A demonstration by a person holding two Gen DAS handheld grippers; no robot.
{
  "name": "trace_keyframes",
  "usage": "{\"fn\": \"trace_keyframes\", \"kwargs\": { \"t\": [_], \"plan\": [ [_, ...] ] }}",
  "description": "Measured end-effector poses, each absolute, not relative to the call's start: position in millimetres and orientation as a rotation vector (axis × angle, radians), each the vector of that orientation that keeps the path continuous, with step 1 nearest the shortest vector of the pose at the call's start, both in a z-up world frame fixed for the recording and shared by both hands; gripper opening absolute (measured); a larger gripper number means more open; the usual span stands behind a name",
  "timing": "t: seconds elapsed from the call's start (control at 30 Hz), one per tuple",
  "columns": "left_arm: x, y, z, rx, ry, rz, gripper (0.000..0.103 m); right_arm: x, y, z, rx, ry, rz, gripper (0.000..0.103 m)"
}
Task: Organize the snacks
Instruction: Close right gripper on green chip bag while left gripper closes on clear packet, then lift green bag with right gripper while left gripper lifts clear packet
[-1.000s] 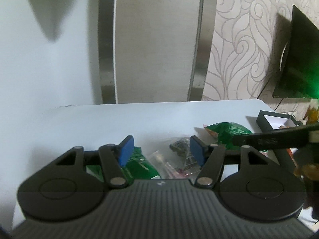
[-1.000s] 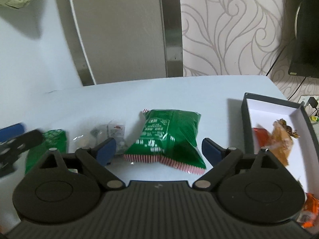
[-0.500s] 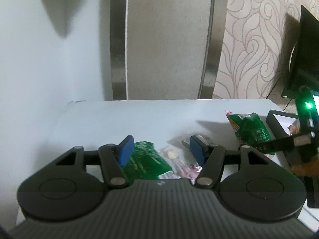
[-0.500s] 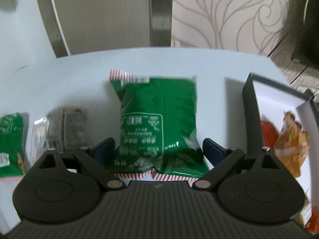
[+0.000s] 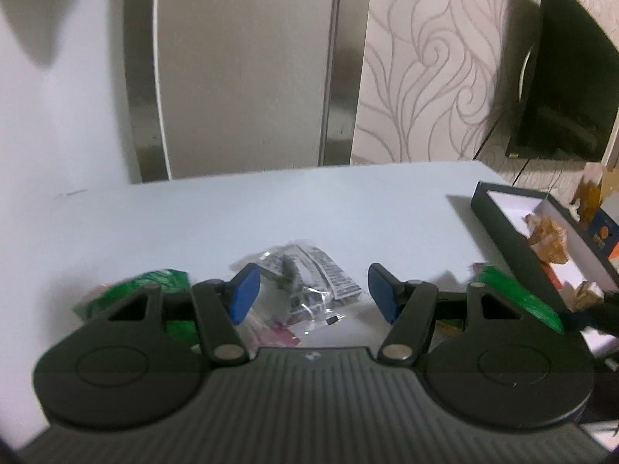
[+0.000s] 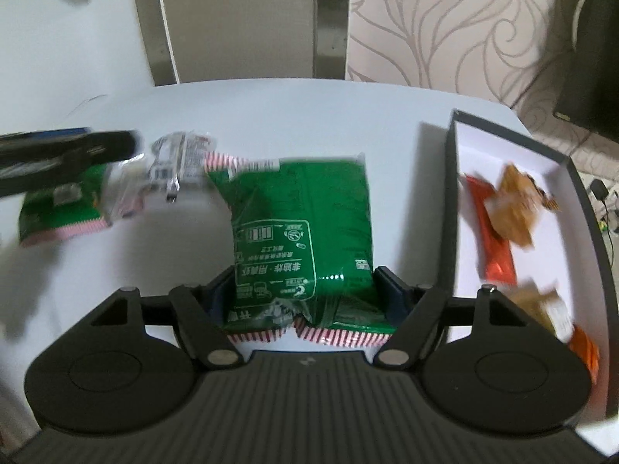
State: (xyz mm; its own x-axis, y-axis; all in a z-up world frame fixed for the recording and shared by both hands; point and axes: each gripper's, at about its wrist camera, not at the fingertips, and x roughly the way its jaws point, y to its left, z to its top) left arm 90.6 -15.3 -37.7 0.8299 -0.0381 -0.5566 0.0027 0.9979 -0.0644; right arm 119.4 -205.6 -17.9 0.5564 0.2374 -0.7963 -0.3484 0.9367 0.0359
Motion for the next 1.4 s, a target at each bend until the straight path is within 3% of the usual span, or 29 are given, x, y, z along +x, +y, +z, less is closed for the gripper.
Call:
{"fn": "trace_keyframes", "kwargs": {
  "t": [0.43,0.6,0.8,1.0,1.2,1.4],
  "plan": [
    [146,-22,-70,-0.093,0.711,0.033,0.066,86,-214,-21,-0.157,0.944,0.331,0.077],
    [160,-30,-77,-0.076,0.741,0.037,0.069,91,-211,-17,-0.172,0.915,0.337,0.09],
    [164,-35,-83,-0.049,0.727,0.049,0.071,104,-201,-20,-0.226,0.922,0.348,0.092],
    [164,-34,-85,-0.032,0.707,0.044,0.066,116,-198,-23,-0.227,0.938,0.352,0.094],
    [161,-31,-84,-0.034,0.706,0.029,0.063,115,-197,-26,-0.231,0.929,0.397,0.079],
    [154,-33,-83,-0.035,0.708,0.012,0.063,105,-194,-23,-0.231,0.926,0.411,0.076]
  ]
}}
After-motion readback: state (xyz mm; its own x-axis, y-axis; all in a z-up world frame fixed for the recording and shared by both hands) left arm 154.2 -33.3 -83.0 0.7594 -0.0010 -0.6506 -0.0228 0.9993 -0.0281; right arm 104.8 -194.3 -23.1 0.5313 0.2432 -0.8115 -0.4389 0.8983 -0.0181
